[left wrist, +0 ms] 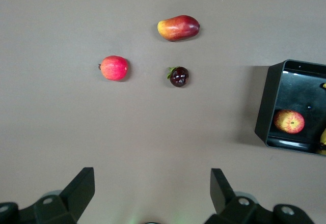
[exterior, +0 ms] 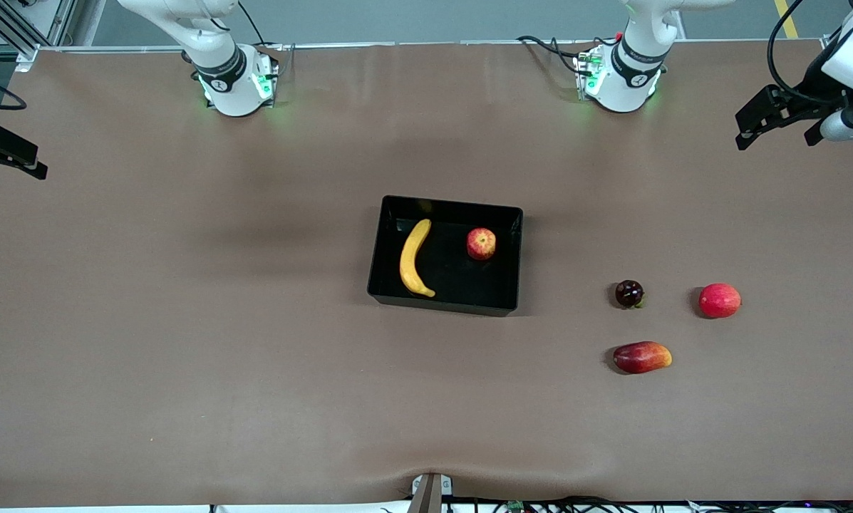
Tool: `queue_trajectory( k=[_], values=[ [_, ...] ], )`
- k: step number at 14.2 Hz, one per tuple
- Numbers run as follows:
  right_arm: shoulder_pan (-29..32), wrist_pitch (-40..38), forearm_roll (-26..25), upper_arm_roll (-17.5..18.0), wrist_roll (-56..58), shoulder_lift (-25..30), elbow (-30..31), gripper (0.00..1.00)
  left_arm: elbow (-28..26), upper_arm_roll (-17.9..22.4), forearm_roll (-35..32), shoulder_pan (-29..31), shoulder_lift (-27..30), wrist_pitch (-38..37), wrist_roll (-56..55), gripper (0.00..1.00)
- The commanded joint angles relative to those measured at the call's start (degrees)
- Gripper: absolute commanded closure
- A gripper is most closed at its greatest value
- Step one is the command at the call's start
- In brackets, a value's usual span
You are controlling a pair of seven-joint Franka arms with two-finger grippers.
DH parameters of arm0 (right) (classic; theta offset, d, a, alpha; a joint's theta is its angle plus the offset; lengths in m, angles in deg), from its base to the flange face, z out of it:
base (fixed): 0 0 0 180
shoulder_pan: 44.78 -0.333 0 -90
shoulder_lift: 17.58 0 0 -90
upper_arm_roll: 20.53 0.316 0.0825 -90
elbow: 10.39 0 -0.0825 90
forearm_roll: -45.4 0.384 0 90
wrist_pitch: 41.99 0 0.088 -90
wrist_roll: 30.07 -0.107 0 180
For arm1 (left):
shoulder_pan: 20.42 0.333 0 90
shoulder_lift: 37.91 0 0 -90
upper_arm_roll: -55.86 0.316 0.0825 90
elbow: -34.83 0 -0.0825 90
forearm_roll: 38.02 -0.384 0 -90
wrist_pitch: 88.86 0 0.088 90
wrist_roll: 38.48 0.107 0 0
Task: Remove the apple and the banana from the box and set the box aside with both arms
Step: 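Move the left gripper over the black box toward the apple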
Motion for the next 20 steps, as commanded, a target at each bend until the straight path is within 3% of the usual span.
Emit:
queue_trajectory(
  k=[1, 11, 16, 20],
  values=[
    [1.31, -0.94, 0.08, 0.90, -0.44, -0.44, -1.16, 0.00, 1.55, -0.28, -1.07, 0.13, -0.47, -1.64, 0.08, 0.00],
    [1.31, -0.94, 0.08, 0.90, -0.44, -0.44, -1.16, 0.00, 4.62, -0.89, -1.07, -0.75, -4.07, -3.40, -0.62, 0.00],
    [1.31, -0.94, 0.08, 0.81, -0.44, -0.52, -1.16, 0.00, 3.92, -8.87, -0.89, -0.93, -9.07, -2.79, -0.71, 0.00],
    [1.23, -0.85, 0.08, 0.81, -0.44, -0.52, -1.16, 0.00, 1.82, -16.35, -0.89, -0.93, -14.17, 3.43, -4.12, 0.00]
  ],
)
